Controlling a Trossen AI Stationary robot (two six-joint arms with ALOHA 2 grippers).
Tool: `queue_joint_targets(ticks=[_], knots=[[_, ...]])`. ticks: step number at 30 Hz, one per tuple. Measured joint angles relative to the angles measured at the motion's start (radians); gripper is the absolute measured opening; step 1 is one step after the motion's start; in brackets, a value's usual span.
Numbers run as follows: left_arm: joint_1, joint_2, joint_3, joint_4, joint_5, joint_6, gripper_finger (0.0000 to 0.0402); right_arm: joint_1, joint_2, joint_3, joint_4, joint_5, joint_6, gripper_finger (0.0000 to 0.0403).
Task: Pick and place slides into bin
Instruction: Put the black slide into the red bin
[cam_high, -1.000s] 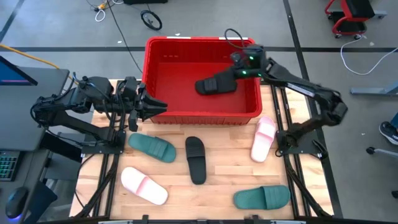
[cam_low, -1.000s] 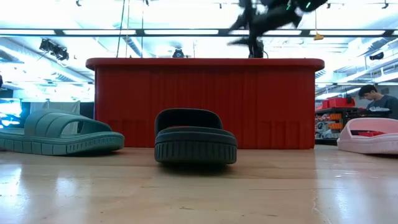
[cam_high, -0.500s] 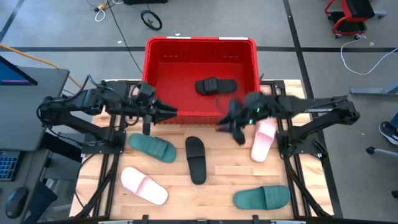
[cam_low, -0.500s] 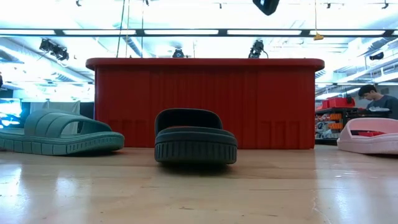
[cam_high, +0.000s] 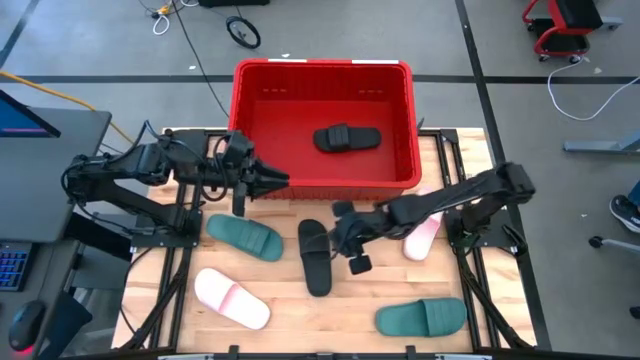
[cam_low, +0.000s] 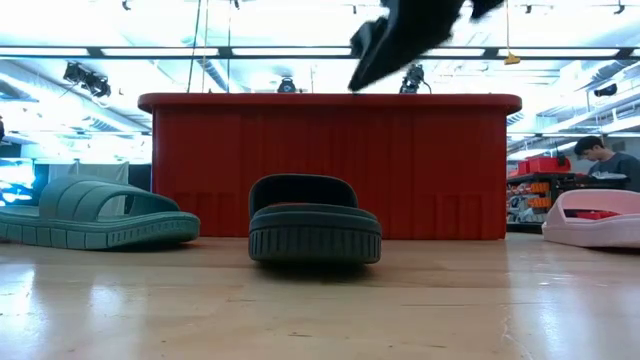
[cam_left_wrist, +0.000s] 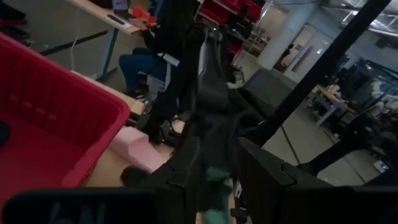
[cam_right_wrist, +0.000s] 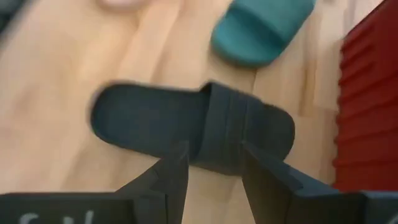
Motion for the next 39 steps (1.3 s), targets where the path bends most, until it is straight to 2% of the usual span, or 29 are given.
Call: queue_joint_targets(ticks=[6,11,17,22,33,39], knots=[[0.000,0.000,0.000,-0.002,0.004,0.000,0.0107,0.002,0.136,0.000,0.044,0.001,-0.020,0.0148],[0.000,0.000,0.000,-0.002,0.005,0.001,0.0107,0.001,0.193,0.000,0.050,0.021,-0.027,0.0163],[0.000,0.000,0.000,-0.003,0.005,0.002,0.0107,0.007,0.191,0.000,0.134,0.166,-0.052,0.0191],[0.000,0.000,0.000,0.002,0.006,0.002,0.0107,0.007,0.203,0.000,0.211,0.165,-0.078,0.0207],[0.000,0.000,0.000,0.002,0.005,0.003,0.0107,0.049,0.238,0.001,0.229,0.147,-0.074,0.0215],[0.000,0.000,0.000,0.002,0.006,0.003,0.0107,0.046,0.272,0.000,0.285,0.309,-0.102,0.0210]])
